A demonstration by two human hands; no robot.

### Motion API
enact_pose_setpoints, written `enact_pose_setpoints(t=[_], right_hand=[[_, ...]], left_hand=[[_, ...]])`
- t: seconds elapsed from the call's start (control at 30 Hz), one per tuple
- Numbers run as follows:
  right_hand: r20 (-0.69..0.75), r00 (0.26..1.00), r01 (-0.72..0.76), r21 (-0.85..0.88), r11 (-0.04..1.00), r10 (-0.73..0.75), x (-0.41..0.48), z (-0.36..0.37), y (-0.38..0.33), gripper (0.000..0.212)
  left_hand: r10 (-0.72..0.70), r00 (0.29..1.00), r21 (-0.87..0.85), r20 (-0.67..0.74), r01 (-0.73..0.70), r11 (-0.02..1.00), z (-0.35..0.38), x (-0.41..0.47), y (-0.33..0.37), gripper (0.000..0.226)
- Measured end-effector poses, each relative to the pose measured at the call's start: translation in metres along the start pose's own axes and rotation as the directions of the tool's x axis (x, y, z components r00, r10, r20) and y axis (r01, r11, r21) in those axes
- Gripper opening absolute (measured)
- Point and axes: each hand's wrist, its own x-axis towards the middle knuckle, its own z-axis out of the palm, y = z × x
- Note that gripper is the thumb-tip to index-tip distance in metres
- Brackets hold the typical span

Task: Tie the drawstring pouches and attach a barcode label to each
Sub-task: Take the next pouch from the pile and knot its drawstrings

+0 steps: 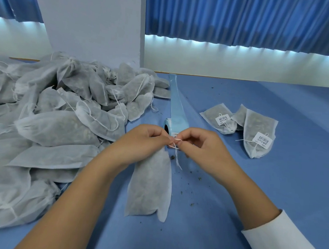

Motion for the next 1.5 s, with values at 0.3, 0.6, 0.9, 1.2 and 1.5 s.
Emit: enact_pose_setpoints(t=[0.3, 0.6, 0.9, 1.2, 1.5], right_hand=[[0.039, 0.98, 0.191, 0.134, 0.972, -0.198, -0.002, -0.003, 0.0, 0.022], [-0.054, 0.919, 0.387, -0.066, 0.92, -0.391, -0.003, -0.002, 0.0, 0.017], [-0.046, 0.925, 0.365, -0.159, 0.917, -0.376, -0.004, 0.003, 0.001, 0.023], [-0.076, 0.926, 0.348, -0.205, 0.915, -0.369, -0.005, 0.006, -0.001, 0.019], [-0.108, 0.92, 0.35, -0.213, 0.912, -0.378, -0.006, 0.008, -0.003, 0.019]], left_hand=[[-0.019, 0.993, -0.229, 0.115, 0.046, 0.972, -0.001, -0.007, 0.008, 0.028], [-0.048, 0.983, -0.403, 0.176, 0.116, 0.908, -0.007, -0.005, 0.005, 0.031], [-0.044, 0.978, -0.475, 0.206, 0.139, 0.869, -0.004, -0.007, 0.007, 0.033], [-0.081, 0.967, -0.53, 0.24, 0.201, 0.824, 0.001, -0.006, 0.006, 0.034], [-0.15, 0.95, -0.605, 0.274, 0.292, 0.741, 0.004, -0.001, 0.004, 0.022]])
